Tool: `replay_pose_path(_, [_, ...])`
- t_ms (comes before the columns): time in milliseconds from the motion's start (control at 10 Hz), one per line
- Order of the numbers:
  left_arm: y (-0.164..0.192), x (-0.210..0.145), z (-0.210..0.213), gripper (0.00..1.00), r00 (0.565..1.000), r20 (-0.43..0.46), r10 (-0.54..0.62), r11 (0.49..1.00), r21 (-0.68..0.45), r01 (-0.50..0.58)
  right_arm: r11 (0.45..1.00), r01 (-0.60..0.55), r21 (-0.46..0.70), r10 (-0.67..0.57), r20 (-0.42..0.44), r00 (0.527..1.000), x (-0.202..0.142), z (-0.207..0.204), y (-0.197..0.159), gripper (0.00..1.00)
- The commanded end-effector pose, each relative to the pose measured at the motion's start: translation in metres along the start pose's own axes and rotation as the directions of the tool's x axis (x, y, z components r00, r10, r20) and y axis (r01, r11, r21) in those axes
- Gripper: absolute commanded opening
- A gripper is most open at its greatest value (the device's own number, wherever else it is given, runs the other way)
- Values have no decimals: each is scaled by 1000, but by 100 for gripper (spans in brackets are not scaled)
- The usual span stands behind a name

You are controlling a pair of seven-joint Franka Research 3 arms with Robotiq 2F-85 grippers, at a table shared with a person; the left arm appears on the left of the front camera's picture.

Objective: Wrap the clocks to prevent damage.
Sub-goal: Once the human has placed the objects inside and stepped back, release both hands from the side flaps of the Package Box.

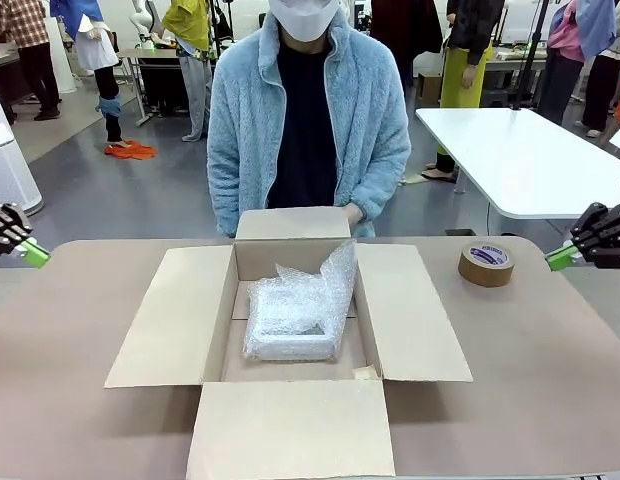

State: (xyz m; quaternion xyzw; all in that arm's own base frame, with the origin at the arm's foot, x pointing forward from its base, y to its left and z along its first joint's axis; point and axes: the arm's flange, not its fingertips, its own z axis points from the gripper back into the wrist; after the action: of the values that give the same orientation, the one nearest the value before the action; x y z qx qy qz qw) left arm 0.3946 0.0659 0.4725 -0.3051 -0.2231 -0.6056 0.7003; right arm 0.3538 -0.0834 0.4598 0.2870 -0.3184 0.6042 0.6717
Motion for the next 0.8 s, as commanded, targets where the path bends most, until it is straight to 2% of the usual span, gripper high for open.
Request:
replay_pose_path(0, [-3, -16, -3, 0, 999, 2, -33, 999, 15, 33, 998, 11, 60, -13, 45, 999, -23, -8, -15, 1])
replay_pose_path(400, [-13, -18, -7, 0, 999, 23, -40, 999, 26, 39, 997, 47, 69, -49, 38, 998, -30, -15, -23, 1])
replay_pose_path(700, [-6, -18, -5, 0, 1000, 13, -10, 1000, -2, 11, 996, 56, 67, -57, 15, 998, -35, -19, -20, 1])
